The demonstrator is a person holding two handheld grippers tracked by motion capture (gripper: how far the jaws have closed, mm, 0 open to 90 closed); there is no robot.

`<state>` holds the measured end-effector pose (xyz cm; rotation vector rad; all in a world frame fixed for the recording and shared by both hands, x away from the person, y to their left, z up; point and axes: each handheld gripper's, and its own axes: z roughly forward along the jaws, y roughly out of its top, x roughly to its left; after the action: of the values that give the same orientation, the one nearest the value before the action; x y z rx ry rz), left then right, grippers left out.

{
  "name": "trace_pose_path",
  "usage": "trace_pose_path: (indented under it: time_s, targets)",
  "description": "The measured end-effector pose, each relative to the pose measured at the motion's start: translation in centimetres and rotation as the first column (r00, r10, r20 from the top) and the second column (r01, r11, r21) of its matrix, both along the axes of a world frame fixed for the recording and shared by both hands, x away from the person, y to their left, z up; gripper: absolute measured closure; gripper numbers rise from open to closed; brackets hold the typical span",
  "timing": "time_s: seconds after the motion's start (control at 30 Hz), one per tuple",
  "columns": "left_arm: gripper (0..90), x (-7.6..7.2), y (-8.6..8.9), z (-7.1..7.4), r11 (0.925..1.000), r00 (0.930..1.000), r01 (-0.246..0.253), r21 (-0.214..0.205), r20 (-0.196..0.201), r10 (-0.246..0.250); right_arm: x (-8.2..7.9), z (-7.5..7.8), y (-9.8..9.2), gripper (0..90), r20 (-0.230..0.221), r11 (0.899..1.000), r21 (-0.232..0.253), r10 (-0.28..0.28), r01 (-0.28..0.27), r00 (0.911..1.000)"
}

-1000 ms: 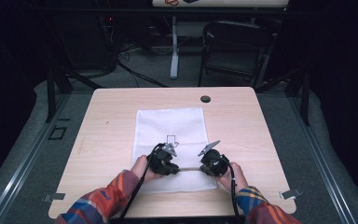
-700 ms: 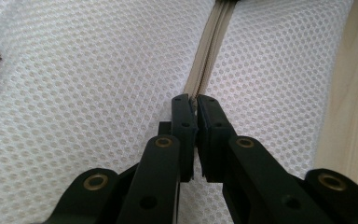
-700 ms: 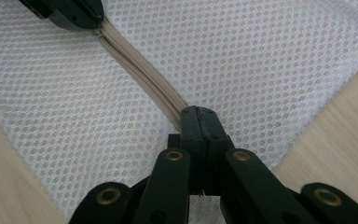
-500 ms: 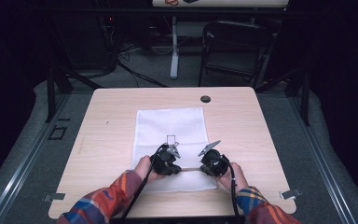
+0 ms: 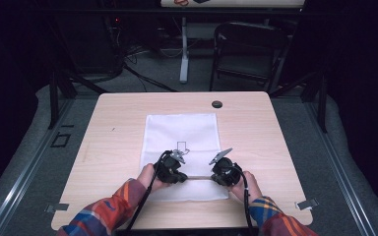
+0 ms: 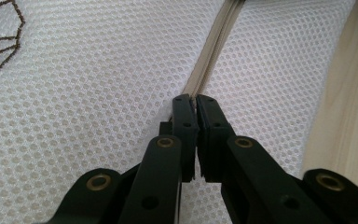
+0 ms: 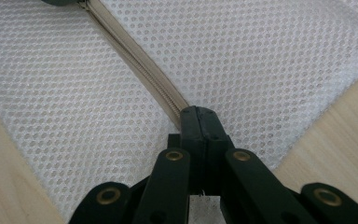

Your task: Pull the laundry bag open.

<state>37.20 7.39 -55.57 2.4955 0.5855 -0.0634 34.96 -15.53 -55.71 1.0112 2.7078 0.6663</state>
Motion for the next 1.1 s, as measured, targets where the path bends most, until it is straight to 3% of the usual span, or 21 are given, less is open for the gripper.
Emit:
trace_pose_path:
  time_s: [0.3, 1.1]
  targets:
    - [87.4, 0.1, 2.1, 0.1, 0.9987, 0.9987, -0.048, -0.016, -0.021, 0.048, 0.0, -0.1, 0.1, 90.0, 0.022, 1.0, -0.003, -0.001, 0.001, 0.9997]
    - [87.4, -0.4, 3.2, 0.5, 0.9967, 0.9968, -0.079, -0.021, -0.015, 0.078, 0.1, 0.0, 0.0, 90.0, 0.014, 1.0, -0.005, 0.011, -0.011, 0.9998]
